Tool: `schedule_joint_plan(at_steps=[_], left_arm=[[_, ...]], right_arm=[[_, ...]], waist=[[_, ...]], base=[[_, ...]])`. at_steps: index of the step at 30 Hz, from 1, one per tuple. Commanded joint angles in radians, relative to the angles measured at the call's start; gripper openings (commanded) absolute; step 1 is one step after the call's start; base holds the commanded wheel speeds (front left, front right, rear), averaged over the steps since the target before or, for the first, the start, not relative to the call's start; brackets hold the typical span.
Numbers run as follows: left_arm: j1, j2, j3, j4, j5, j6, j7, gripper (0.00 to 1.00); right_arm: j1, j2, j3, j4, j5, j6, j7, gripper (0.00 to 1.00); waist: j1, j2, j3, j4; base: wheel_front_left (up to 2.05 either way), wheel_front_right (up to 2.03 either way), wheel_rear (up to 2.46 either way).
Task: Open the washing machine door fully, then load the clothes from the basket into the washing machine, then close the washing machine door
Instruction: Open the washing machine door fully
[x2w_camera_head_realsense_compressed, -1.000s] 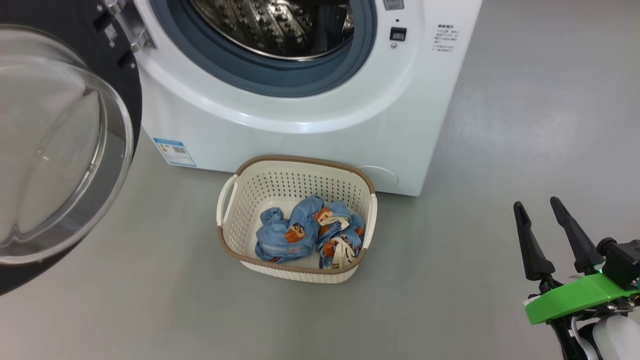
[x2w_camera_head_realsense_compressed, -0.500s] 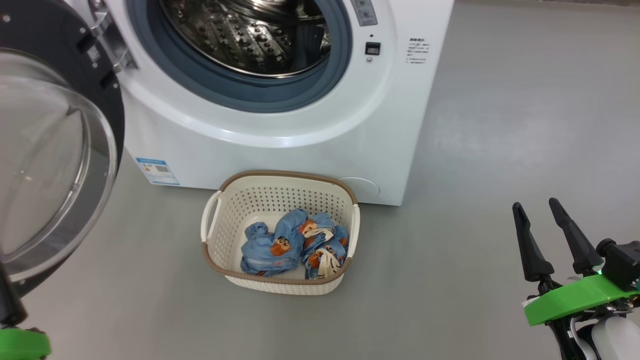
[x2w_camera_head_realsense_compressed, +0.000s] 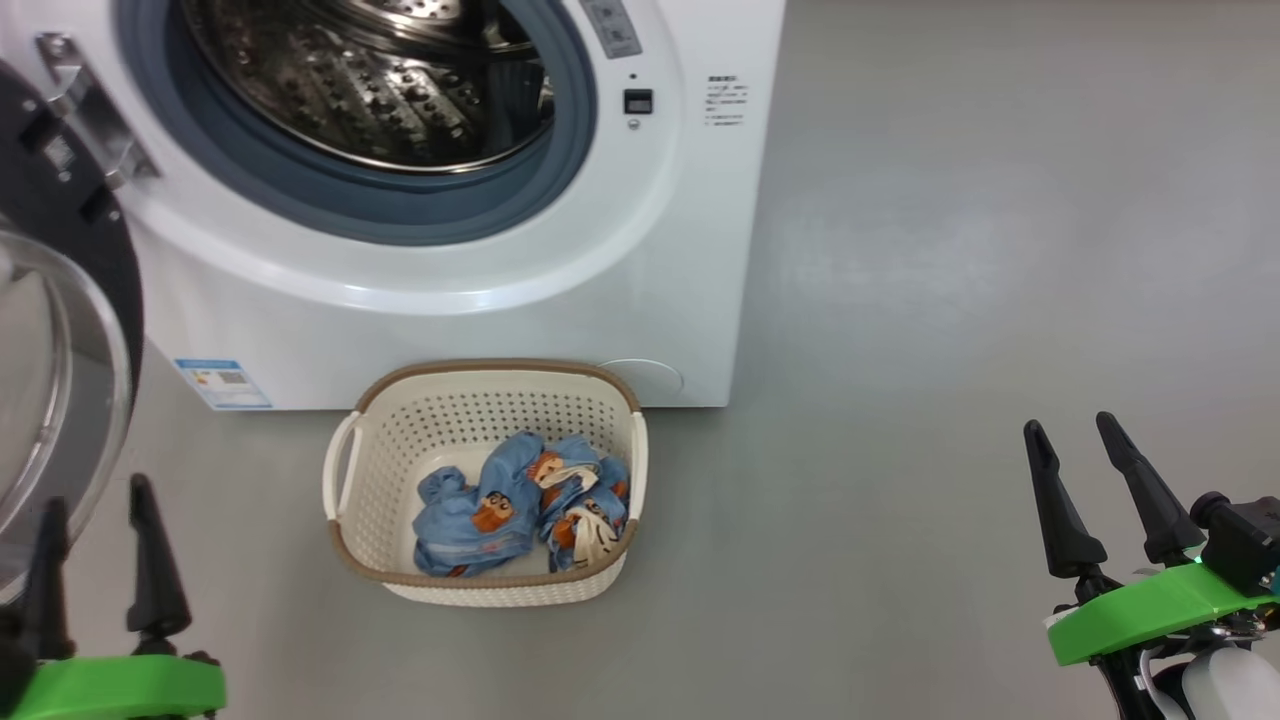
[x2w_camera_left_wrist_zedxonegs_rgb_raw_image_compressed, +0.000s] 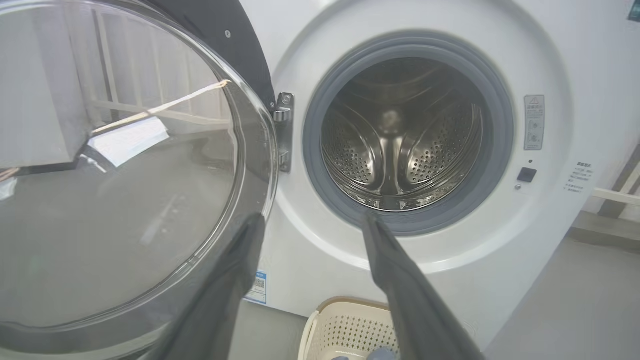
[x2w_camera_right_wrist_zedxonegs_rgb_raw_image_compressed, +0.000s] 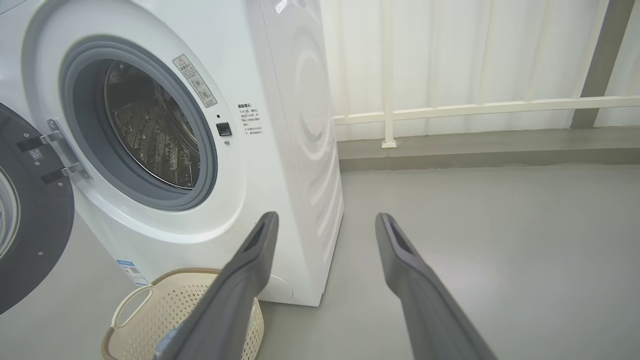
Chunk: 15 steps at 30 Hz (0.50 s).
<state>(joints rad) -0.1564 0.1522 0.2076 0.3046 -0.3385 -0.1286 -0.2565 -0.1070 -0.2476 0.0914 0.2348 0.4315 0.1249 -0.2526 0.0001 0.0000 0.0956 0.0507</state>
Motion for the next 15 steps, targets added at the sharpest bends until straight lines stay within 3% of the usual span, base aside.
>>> schedule_joint_plan(at_steps=[1, 15], left_arm=[[0.001, 0.024, 0.019, -0.03, -0.016, -0.002, -0.005, 1.0], [0.028, 0.062, -0.137, -0.054, -0.08, -0.002, -0.005, 1.0]], right_arm=[[-0.006, -0.012, 0.014, -0.024, 0.003, 0.006, -0.009, 1.0], [0.008, -0.011, 0.015, -0.02, 0.006, 0.006, -0.009, 1.0]], waist=[[0.0, 0.0, 0.001, -0.023], [0.0, 0.0, -0.012, -0.093]], base=[[0.0, 0.0, 0.0], [0.0, 0.0, 0.0]])
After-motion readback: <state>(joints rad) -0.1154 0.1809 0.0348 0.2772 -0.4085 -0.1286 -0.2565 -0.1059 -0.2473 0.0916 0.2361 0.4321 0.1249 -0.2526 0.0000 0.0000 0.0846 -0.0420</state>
